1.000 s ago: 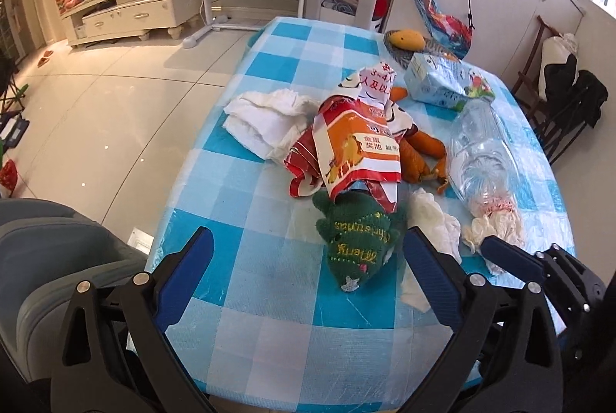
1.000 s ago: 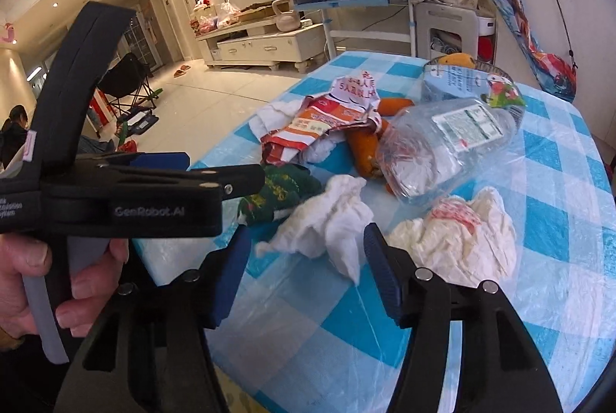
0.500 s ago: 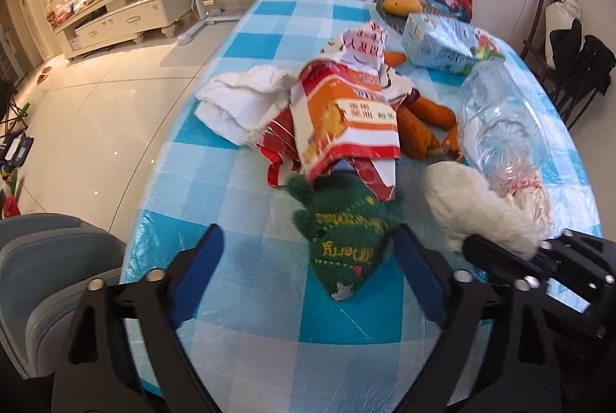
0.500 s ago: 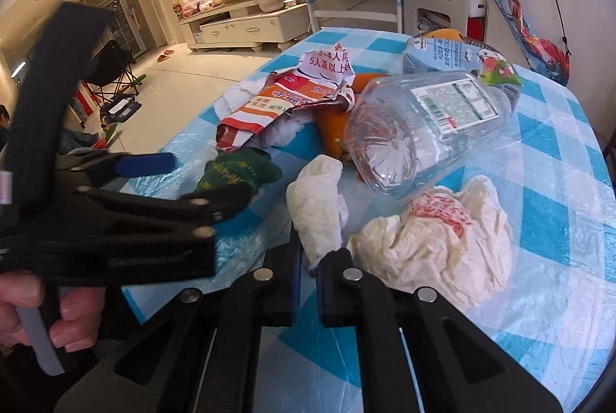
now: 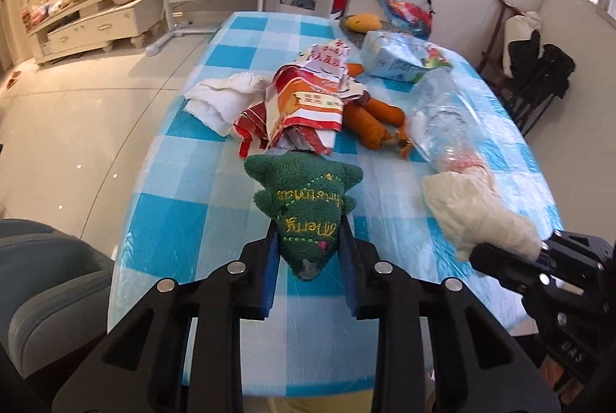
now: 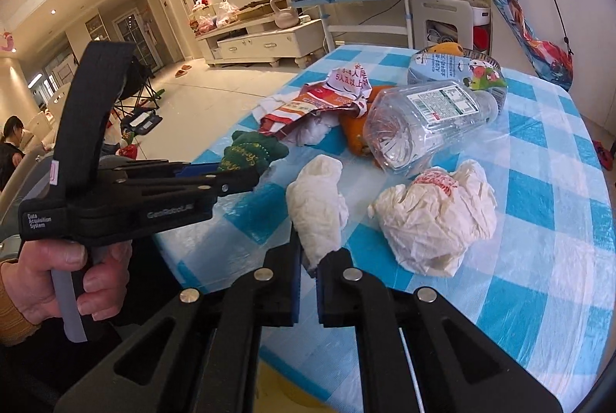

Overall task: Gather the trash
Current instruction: 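Carry tissue and green toy over the yellow bucket and open both tools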

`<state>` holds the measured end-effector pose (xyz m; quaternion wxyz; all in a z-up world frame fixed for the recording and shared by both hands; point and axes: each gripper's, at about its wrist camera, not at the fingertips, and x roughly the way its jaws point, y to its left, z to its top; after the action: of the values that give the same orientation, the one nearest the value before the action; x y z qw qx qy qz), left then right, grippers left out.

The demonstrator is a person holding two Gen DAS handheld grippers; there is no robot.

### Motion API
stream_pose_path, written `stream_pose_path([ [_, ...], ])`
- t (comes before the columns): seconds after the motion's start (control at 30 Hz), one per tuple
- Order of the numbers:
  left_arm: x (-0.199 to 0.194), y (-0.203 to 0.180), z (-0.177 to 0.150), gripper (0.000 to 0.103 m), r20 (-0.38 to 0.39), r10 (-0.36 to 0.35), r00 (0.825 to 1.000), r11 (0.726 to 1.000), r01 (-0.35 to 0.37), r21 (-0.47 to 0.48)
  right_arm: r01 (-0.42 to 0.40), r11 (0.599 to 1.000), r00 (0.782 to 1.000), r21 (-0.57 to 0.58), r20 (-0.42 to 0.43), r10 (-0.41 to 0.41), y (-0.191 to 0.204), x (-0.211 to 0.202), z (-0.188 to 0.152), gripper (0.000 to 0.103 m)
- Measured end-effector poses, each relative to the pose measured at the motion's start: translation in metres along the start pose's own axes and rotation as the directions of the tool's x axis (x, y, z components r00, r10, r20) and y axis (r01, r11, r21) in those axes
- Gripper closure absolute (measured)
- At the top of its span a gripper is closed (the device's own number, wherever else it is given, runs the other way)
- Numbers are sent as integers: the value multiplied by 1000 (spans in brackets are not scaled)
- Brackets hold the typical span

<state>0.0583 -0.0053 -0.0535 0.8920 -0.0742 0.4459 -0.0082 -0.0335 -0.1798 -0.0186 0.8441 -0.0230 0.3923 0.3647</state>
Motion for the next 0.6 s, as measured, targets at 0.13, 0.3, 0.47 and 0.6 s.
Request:
stream_pose_path([
  [0.13,-18,0,-13,76,18,-16,1000,1000,16,22,-12,1000,1000,-11,4,12,13,-9,-7,96],
  [0.3,-42,-3,-30,76,50,0,999,998,-3,61,-32,999,999,-34,-16,31,33,-20,-23,96],
  [0.47,-62,7,-50,76,55,-1,998,999,-2,41,-71,997,996,-18,-59,70,52,-24,-51,96],
  [0.6,-73,10,-64,76,59,0,998,999,-2,42,-84,996,990,-41,-119,79,72,-20,-71,96],
])
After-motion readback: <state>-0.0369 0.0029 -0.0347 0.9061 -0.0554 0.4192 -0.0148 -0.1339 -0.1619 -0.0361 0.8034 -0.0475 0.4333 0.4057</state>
